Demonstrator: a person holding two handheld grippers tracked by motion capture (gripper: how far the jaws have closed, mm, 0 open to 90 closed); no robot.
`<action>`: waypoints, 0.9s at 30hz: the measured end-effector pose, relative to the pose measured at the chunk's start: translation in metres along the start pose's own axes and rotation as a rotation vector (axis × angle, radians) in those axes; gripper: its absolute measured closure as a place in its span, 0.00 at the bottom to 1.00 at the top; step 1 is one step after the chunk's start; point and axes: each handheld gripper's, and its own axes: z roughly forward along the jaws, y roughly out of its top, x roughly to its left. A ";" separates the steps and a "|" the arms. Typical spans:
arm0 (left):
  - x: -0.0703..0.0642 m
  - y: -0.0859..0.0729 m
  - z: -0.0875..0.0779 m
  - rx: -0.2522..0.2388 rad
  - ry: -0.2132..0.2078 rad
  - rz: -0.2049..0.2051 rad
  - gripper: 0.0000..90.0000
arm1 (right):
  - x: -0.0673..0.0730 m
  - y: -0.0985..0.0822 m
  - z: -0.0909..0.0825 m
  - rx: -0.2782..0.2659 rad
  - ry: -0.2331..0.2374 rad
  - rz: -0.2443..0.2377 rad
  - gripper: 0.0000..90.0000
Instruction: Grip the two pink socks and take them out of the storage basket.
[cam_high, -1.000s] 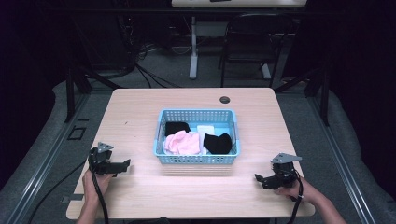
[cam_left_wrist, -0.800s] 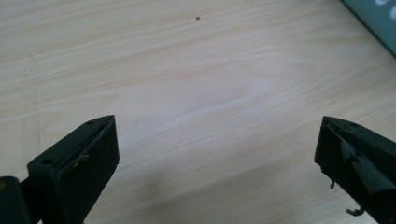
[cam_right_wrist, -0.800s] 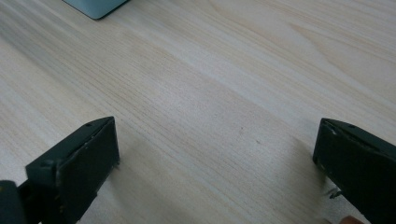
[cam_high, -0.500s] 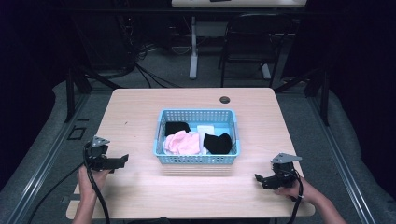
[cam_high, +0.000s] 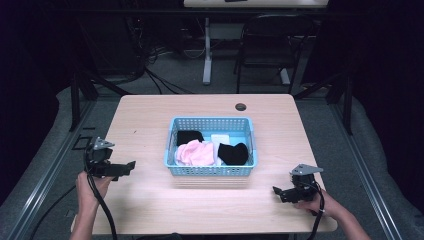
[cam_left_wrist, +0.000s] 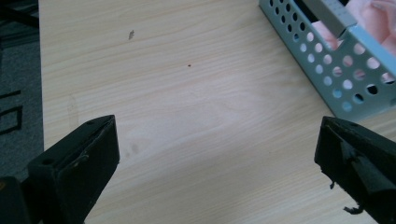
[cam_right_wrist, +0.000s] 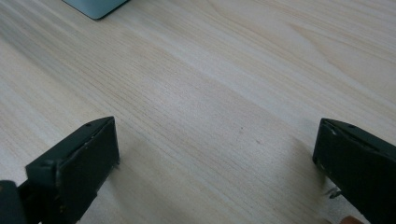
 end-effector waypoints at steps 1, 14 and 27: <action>-0.002 0.002 -0.001 0.003 -0.002 0.006 0.00 | 0.000 0.000 0.000 0.000 0.000 0.000 0.00; -0.026 0.049 -0.017 -0.017 -0.051 0.091 0.00 | 0.000 0.000 0.000 0.002 -0.001 -0.001 0.00; -0.064 0.086 -0.003 0.044 -0.134 0.190 0.00 | 0.000 0.000 0.000 0.001 -0.001 0.001 0.00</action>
